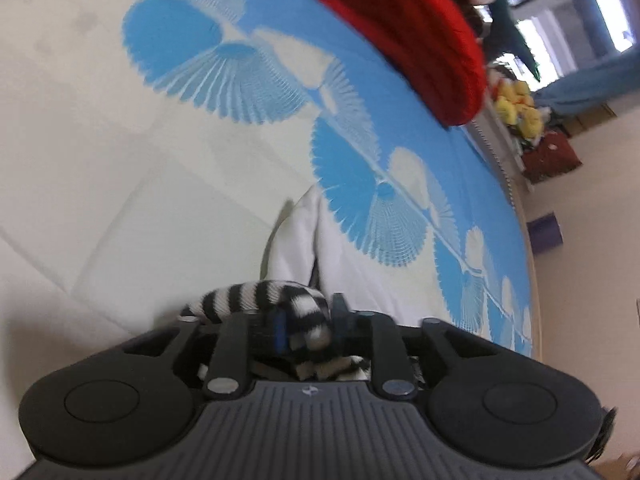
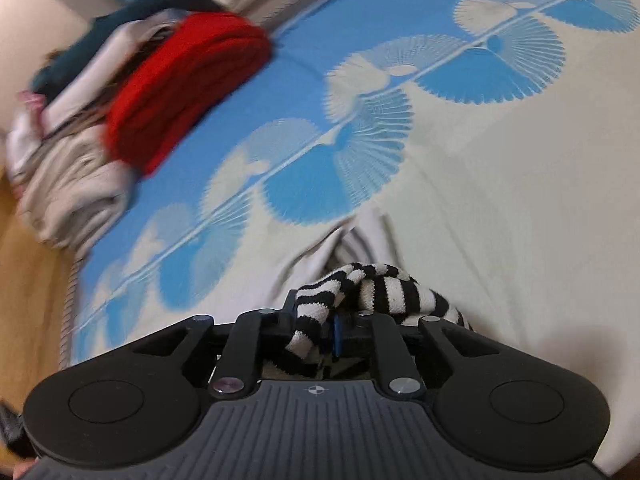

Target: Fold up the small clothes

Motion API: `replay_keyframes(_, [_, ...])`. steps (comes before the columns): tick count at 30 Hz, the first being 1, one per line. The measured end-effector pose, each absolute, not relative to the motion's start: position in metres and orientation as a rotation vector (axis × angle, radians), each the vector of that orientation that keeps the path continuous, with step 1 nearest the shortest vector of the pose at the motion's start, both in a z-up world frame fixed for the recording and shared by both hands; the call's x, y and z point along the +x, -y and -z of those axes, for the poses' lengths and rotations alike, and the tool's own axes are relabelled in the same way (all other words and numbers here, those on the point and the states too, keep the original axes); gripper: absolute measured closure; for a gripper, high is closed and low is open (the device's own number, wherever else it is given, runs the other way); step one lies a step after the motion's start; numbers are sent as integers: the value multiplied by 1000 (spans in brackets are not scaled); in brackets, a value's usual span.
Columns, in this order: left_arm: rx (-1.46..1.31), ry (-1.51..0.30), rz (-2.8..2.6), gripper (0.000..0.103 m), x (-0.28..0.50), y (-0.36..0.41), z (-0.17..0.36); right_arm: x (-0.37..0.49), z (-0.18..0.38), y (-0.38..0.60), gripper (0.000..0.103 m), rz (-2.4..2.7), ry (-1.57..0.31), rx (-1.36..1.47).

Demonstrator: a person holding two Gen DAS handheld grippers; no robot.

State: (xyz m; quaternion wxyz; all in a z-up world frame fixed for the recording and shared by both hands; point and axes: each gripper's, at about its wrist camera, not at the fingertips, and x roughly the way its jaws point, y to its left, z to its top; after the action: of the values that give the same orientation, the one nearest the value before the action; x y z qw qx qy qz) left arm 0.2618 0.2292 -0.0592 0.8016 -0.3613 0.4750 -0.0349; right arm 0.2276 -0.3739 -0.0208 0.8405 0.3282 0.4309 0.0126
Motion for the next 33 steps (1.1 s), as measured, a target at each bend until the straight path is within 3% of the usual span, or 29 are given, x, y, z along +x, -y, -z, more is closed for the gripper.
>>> replay_keyframes(2, [-786,-959,107,49,262,-228,49,237,35,373,71,-32,-896,752])
replay_keyframes(4, [-759,-883,178,37,261,-224,36,242,38,373,69,4,-885,757])
replay_keyframes(5, [-734,-866,206,34,260,-221,32,242,37,376,63,10,-859,786])
replay_keyframes(6, [-713,-856,225,34,259,-219,30,242,36,382,59,3,-819,827])
replay_keyframes(11, [-674,-772,264,34,244,-219,18,229,26,397,58,-36,-708,864])
replay_keyframes(13, [-624,-756,271,29,235,-212,13,225,23,393,58,-111,-714,814])
replay_keyframes(19, [-590,-862,332,29,228,-201,19,217,37,334,54,-288,-909,477])
replay_keyframes(23, [-337,-977,400,29,229,-162,32,215,43,308,54,-331,-945,349])
replay_keyframes(30, [106,-991,357,29,240,-97,65,223,48,246,54,-441,-935,0])
replay_keyframes(31, [116,-983,345,34,245,-94,67,225,49,237,54,-424,-922,-65])
replay_keyframes(33, [101,-965,325,61,255,-95,68,230,52,224,54,-385,-896,-161])
